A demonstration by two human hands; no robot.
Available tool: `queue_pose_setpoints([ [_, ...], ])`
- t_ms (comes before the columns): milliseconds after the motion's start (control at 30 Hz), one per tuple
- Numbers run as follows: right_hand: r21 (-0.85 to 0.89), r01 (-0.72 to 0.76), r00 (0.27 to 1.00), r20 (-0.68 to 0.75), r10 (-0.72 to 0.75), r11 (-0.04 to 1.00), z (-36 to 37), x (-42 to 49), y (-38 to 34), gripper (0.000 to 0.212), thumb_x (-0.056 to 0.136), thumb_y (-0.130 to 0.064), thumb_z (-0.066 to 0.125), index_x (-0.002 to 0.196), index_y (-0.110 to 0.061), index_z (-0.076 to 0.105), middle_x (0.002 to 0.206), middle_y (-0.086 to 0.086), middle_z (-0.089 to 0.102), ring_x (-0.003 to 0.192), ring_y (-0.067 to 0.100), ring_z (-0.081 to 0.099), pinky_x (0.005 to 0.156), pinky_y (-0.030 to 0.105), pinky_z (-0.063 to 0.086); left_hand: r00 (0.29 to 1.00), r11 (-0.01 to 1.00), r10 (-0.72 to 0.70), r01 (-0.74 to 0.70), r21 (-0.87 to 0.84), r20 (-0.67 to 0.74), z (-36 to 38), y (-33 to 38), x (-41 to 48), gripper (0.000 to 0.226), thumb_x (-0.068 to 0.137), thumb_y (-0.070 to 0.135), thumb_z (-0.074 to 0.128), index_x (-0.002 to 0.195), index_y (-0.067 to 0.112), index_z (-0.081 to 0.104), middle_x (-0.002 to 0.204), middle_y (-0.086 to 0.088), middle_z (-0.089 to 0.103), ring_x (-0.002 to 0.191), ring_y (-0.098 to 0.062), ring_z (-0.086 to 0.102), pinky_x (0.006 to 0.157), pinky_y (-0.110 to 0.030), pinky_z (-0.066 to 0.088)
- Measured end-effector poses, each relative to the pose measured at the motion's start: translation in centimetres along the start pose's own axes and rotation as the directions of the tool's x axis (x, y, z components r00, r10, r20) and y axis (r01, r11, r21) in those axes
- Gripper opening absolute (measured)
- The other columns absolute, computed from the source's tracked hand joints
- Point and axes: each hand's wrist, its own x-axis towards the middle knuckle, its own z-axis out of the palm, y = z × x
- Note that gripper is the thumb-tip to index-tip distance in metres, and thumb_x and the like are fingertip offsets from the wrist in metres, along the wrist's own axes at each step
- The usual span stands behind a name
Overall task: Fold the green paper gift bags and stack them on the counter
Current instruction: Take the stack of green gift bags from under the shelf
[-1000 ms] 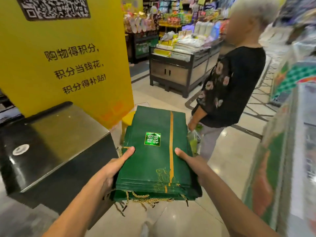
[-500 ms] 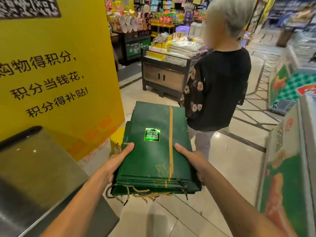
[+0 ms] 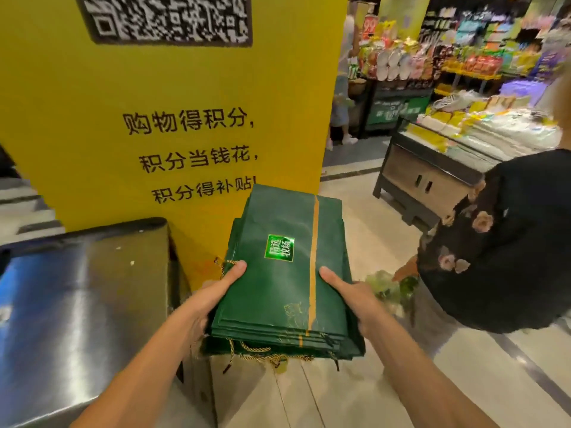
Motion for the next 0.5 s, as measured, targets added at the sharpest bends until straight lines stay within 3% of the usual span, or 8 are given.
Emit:
queue_pose_setpoints([
  [67,-0.052,-0.005,0.996,0.093,0.01,0.999,0.8,3.3,-2.3,0.055,0.07,-0.042,0.09,0.107,-0.006,0.071,0.092,0.007,0.079,0.08,0.024,0.077,0.059,0.03,0.06,0.996,0.998,-0.002,-0.004,-0.07,-0.095,-0.5,0.6,0.9,0.099,0.046,0.072,0.088,0.119,0.007,0.07,0.107,-0.015,0.077,0.098,-0.032,0.075,0.097,-0.046,0.056],
  [233,-0.172,0.019,0.948,0.315,0.036,0.985,4.7,10.4,-6.1,0.053,0.07,-0.043,0.09,0.108,-0.01,0.071,0.091,0.005,0.079,0.081,0.022,0.077,0.058,0.029,0.059,0.951,0.972,-0.013,-0.061,-0.227,-0.309,-1.6,1.1,1.5,0.081,0.06,0.066,0.085,0.114,0.007,0.073,0.109,-0.016,0.076,0.099,-0.032,0.075,0.096,-0.046,0.056],
  [333,-0.245,0.019,0.9,0.427,0.09,0.969,8.5,13.1,-6.6,0.057,0.068,-0.047,0.09,0.108,-0.011,0.071,0.094,0.006,0.079,0.082,0.024,0.077,0.061,0.032,0.061,0.907,0.943,-0.028,-0.115,-0.313,-0.419,-3.3,1.1,0.4,0.068,0.073,0.061,0.074,0.116,0.008,0.071,0.105,-0.014,0.077,0.095,-0.028,0.076,0.079,-0.035,0.061],
  [433,-0.321,0.049,0.831,0.538,0.139,0.946,13.7,15.0,-6.8,0.067,0.063,-0.052,0.091,0.111,-0.01,0.072,0.095,0.007,0.079,0.086,0.026,0.077,0.071,0.039,0.063,0.839,0.915,-0.035,-0.191,-0.354,-0.543,-5.7,0.5,-1.1,0.074,0.066,0.062,0.082,0.112,0.006,0.072,0.101,-0.015,0.078,0.089,-0.027,0.077,0.073,-0.034,0.061],
  [500,-0.361,0.077,0.776,0.607,0.172,0.929,17.6,15.6,-6.7,0.064,0.064,-0.051,0.091,0.11,-0.011,0.071,0.093,0.006,0.079,0.086,0.025,0.077,0.071,0.038,0.062,0.782,0.897,-0.064,-0.227,-0.379,-0.621,-7.7,0.1,-2.2,0.064,0.071,0.057,0.081,0.106,0.004,0.072,0.091,-0.013,0.079,0.078,-0.024,0.078,0.061,-0.03,0.061],
])
